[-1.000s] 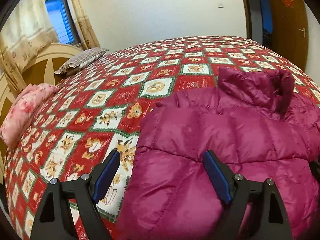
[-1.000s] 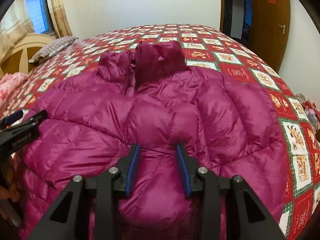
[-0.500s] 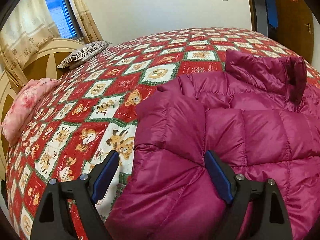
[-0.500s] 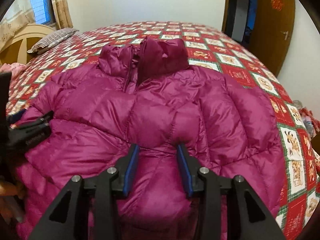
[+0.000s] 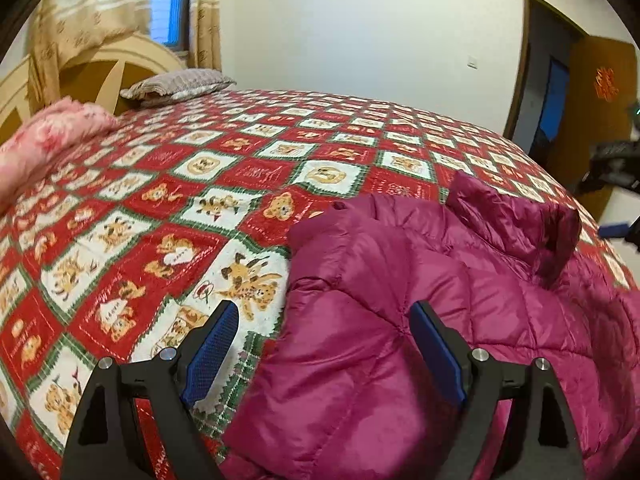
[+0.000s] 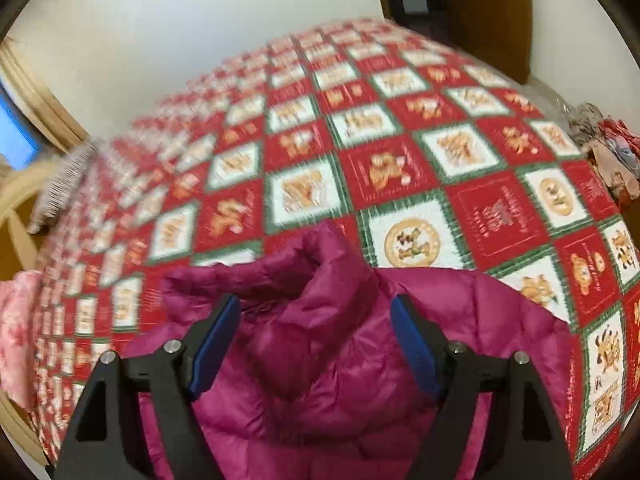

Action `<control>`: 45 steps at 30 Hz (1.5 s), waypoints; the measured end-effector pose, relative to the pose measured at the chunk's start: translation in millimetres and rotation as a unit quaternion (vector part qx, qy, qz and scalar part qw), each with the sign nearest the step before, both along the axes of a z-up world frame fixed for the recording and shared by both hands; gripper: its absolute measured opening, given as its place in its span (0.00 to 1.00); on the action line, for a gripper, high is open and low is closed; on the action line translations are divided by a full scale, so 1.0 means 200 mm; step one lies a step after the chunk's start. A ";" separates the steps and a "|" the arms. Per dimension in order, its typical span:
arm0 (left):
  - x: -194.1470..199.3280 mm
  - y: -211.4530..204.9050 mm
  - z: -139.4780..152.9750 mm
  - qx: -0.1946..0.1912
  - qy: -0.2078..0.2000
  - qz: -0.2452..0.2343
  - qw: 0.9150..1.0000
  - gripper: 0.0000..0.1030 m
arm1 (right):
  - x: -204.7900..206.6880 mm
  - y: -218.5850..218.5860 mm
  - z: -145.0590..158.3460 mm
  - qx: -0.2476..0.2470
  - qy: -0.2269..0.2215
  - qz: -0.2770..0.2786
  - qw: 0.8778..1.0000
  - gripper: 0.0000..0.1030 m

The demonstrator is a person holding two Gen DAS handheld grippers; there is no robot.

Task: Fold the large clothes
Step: 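Move both tools to the jacket hem, then close the right tool on the hem while the left tool grasps the hem beside it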

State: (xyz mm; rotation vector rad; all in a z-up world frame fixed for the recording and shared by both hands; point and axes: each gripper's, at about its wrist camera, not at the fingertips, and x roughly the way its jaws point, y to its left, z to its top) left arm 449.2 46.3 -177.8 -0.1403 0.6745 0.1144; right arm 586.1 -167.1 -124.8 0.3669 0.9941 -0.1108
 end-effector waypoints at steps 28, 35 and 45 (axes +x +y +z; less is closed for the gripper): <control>0.42 -0.26 0.48 -0.003 0.008 -0.092 0.996 0.85 | -0.46 -0.19 -0.33 -0.074 -0.092 0.011 0.993 0.11; 0.80 -0.65 0.29 -0.006 0.112 -0.123 0.986 0.85 | -0.47 -0.19 -0.34 -0.066 -0.098 0.010 0.993 0.11; 0.66 -0.64 0.07 0.042 0.144 -0.111 0.982 0.22 | -0.48 -0.21 -0.34 -0.043 -0.104 0.009 0.994 0.11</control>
